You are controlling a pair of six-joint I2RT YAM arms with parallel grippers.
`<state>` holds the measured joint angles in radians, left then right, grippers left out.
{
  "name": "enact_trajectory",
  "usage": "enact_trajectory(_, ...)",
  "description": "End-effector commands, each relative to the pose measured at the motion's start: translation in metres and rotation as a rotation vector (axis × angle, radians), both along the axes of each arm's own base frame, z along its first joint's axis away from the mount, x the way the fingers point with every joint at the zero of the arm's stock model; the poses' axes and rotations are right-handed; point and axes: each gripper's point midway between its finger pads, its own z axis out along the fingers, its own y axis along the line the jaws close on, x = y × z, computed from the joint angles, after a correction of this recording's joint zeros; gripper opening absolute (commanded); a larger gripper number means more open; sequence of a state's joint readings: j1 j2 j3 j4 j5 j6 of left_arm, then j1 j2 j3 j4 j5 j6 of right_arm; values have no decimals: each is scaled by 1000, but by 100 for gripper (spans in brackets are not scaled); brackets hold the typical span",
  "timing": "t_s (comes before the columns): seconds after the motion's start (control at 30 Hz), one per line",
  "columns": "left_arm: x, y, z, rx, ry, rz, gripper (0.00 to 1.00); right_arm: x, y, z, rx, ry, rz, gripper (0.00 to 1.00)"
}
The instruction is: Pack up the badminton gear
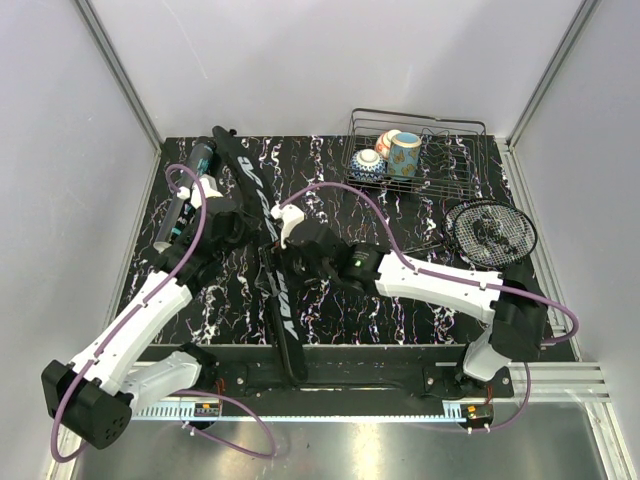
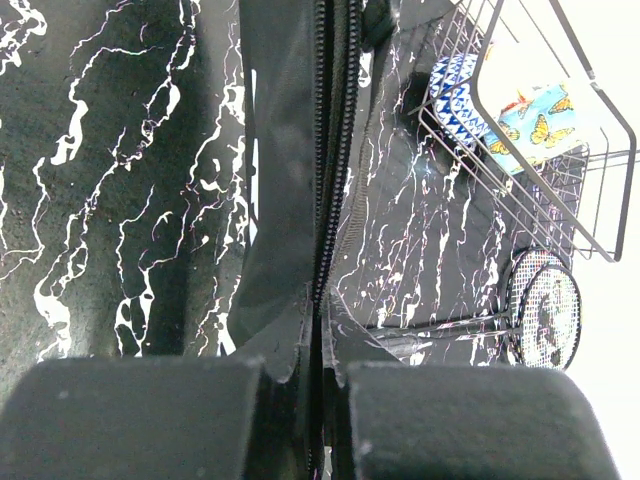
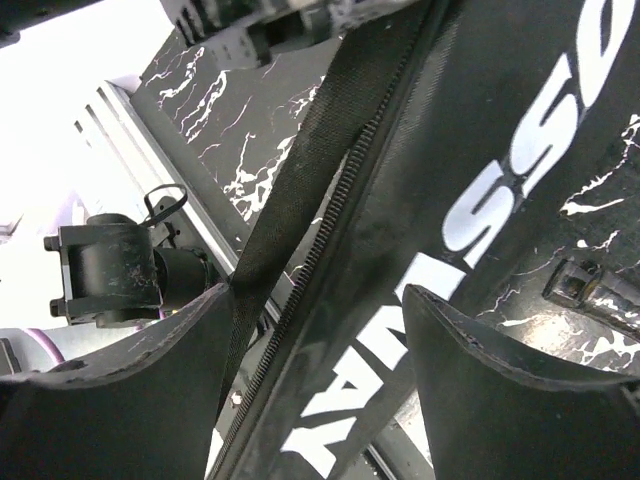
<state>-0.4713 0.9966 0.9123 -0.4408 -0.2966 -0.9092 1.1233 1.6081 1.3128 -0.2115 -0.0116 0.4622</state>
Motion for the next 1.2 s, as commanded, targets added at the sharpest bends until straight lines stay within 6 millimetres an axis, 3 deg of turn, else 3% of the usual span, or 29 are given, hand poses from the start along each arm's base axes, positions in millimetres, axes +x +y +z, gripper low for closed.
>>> enact_trajectory(0.0,11,2,33,-46,-83,45,0,3,9,11,4,-37,-11,75)
enact_trajectory(0.07,10,3,34,-48,-88,47,0,8,5,3,-32,-44,-44,74)
enact_trajectory(0.3,4,1,31,-39,-79,9,0,40,-10,-4,-104,-147,-194,56)
enact_trajectory(0.43,-7,4,34,3,-107,-42,2,47,-16,-5,-114,-183,-223,14)
enact_trajectory(0.5,-13,4,32,34,-120,-86,15,46,-16,-8,-104,-186,-225,2)
enact_trajectory(0.53,-18,5,38,35,-148,-99,30,46,-16,-7,-96,-184,-222,0)
enact_trajectory(0.63,-30,3,35,44,-187,-154,56,42,-10,-8,-69,-173,-198,0)
enact_trajectory(0.77,-39,0,25,54,-181,-212,68,39,-6,-8,-48,-161,-183,0)
enact_trajectory(0.87,-40,-4,14,79,-137,-249,69,36,-6,-8,-33,-154,-173,0)
enact_trajectory(1.0,-35,-8,13,103,-105,-272,68,30,-8,-15,-24,-137,-153,0)
enact_trajectory(1.1,-31,-6,5,70,-44,-215,42,28,-9,-13,-8,-128,-158,0)
enact_trajectory(1.17,-31,-6,1,47,-33,-198,37,27,-10,-11,1,-124,-157,0)
